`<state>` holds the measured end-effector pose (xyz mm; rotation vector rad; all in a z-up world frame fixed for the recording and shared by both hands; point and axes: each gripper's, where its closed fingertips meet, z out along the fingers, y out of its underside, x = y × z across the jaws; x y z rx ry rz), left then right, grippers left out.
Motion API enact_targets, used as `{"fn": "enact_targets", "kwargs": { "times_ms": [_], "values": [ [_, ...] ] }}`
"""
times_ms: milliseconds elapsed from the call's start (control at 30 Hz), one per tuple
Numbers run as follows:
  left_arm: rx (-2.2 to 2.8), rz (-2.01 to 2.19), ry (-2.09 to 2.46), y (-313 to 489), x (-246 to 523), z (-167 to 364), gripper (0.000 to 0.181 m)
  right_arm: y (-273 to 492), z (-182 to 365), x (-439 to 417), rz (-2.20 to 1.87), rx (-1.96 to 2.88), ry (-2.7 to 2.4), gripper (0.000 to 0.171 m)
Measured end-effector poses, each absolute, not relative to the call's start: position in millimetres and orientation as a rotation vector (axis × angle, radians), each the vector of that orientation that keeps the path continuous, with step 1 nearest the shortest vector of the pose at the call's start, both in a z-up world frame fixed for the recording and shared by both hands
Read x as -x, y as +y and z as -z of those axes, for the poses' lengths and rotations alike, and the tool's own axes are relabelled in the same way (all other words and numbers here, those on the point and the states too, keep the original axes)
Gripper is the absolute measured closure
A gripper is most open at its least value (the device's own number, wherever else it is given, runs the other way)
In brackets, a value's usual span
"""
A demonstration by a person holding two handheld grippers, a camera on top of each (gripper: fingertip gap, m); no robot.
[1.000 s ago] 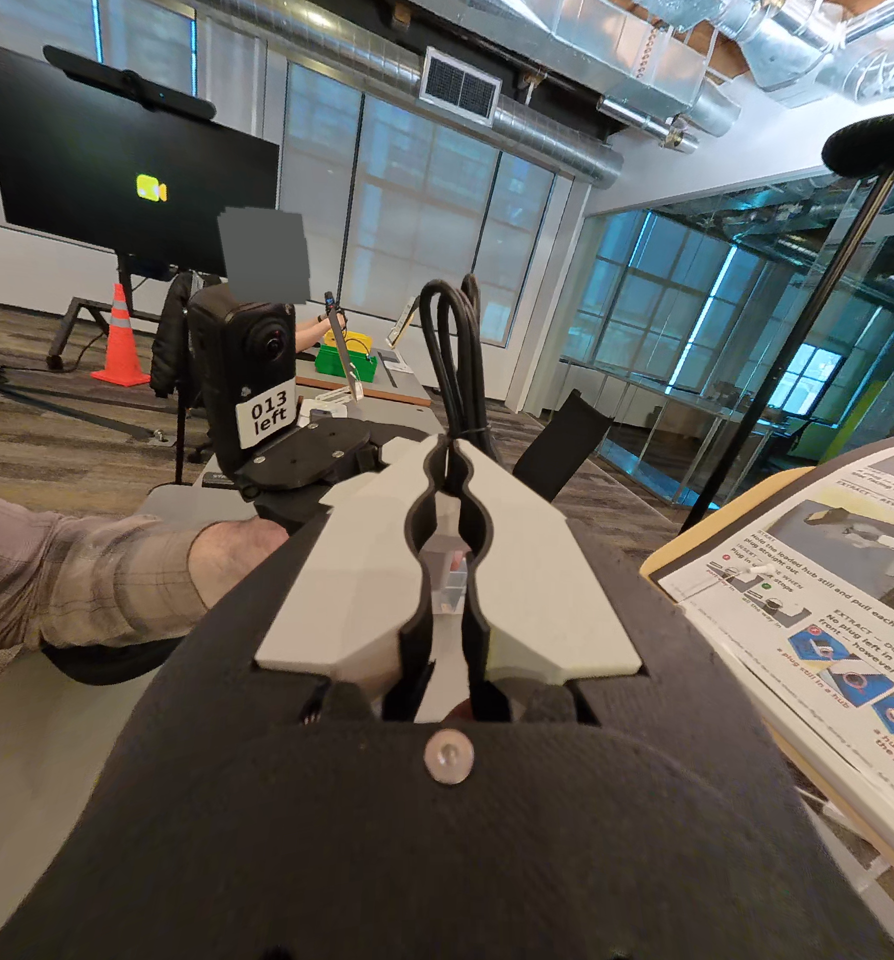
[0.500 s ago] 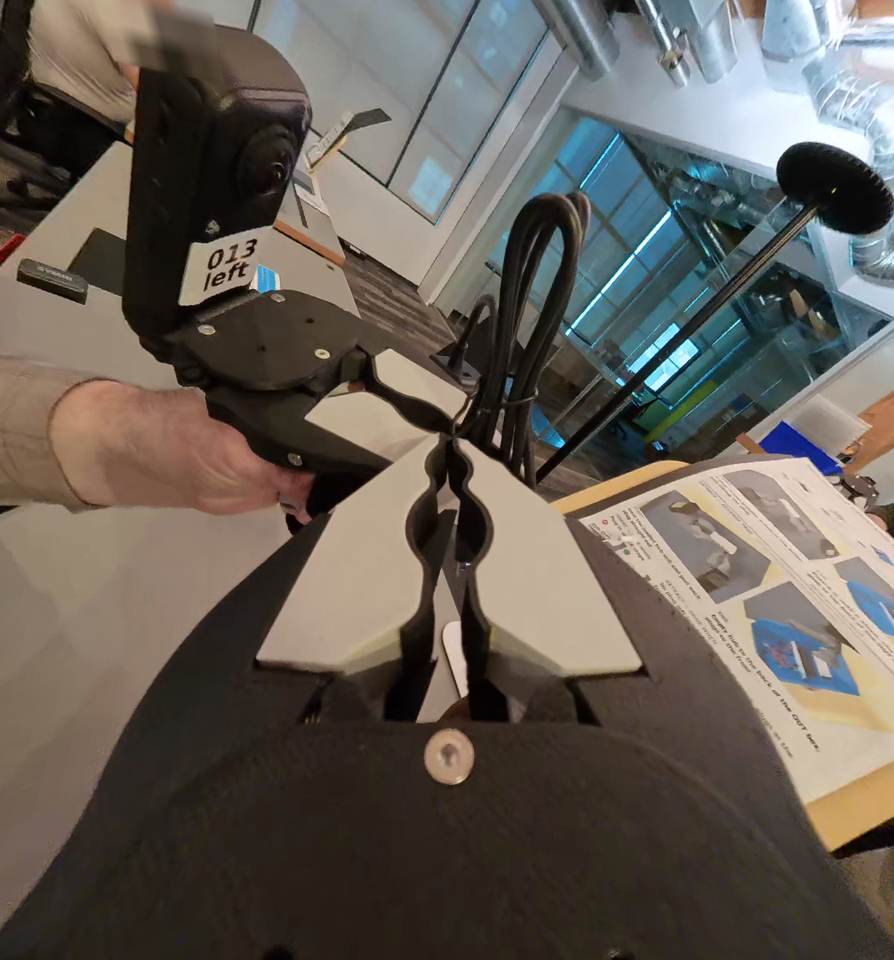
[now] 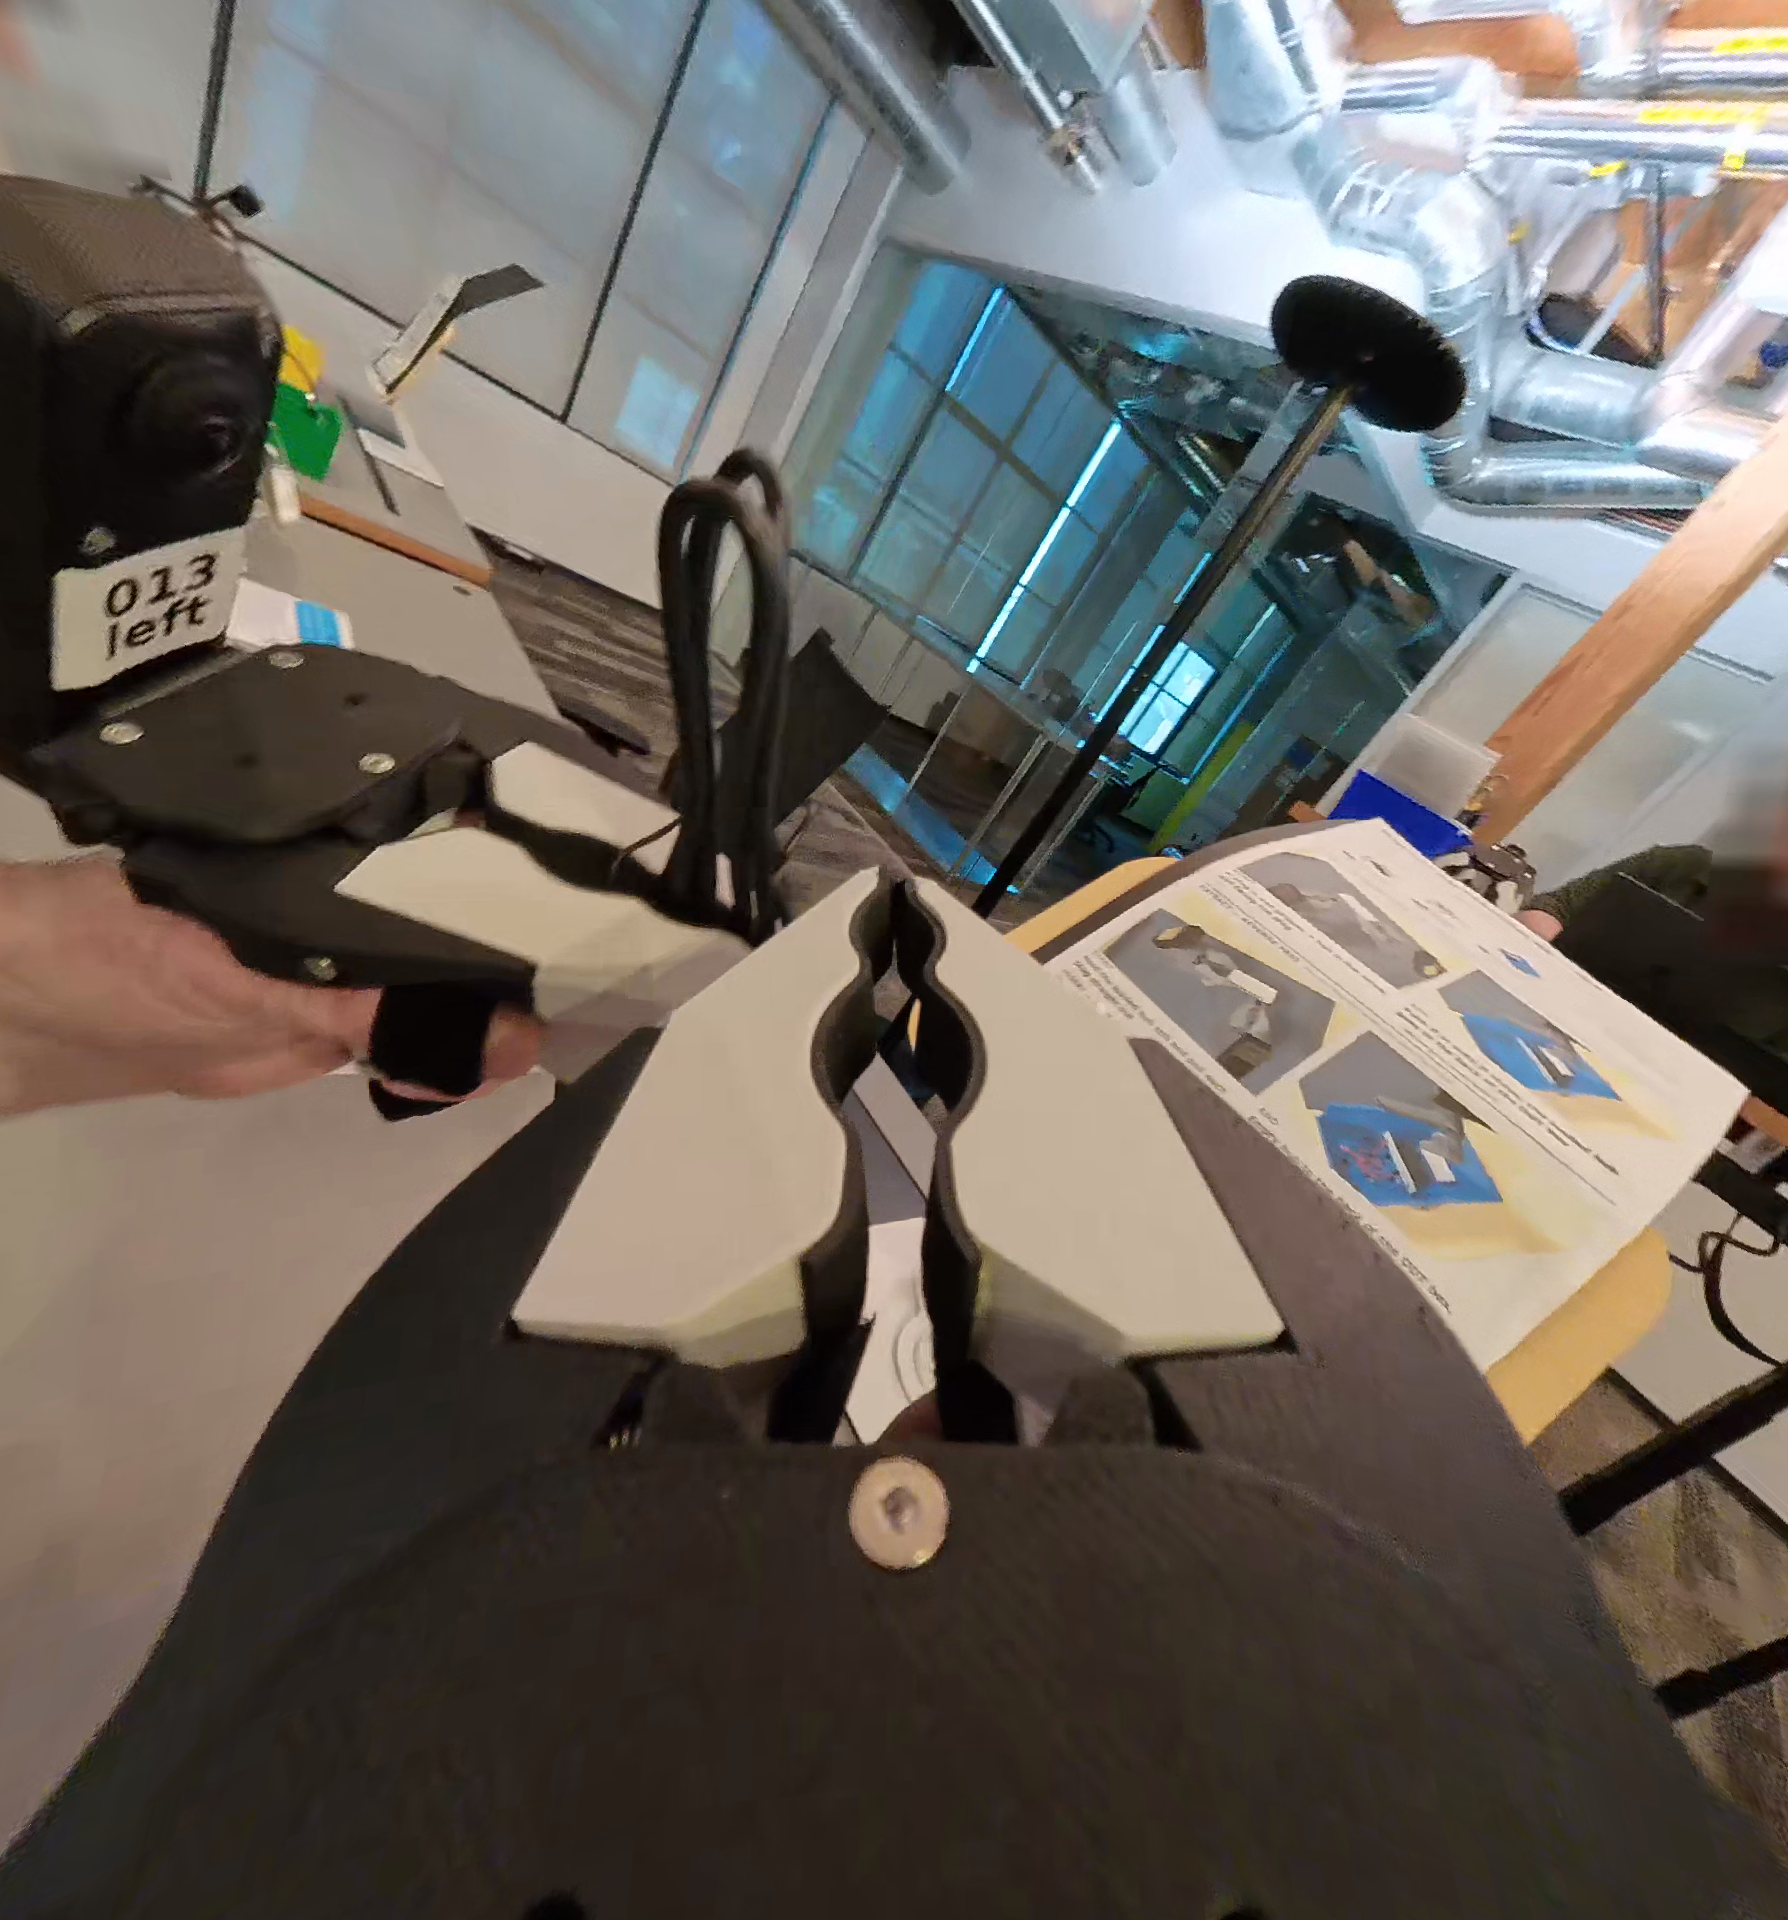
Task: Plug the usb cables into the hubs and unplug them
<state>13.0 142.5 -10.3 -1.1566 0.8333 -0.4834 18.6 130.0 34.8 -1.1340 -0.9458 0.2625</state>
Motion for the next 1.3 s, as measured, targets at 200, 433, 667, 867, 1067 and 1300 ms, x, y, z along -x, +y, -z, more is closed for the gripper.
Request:
{"fn": "enact_targets", "kwargs": {
  "times_ms": [200,433,667,867,1067,1300],
  "values": [
    [1.197,0.496,0.865,149,-24,30,0.177,134,-35,-24,-0.296,1.135,-0.93,0.171],
    [1.204,0.516,0.881,150,-26,33,0.177,129,-4,-22,-0.429,1.21,-1.121,0.151],
    [1.235,0.551,0.912,149,-30,39,0.177,137,15,-13,-0.392,1.245,-1.168,0.171],
    [1.387,0.606,1.024,152,-32,58,0.176,145,29,-19,-0.413,1.317,-1.193,0.171],
    [1.554,0.62,1.248,157,-37,90,0.178,164,51,-31,-0.498,1.404,-1.172,0.171],
    [1.592,0.365,1.541,168,-21,98,0.177,181,49,-53,-0.581,1.421,-1.059,0.171]
  ]
}}
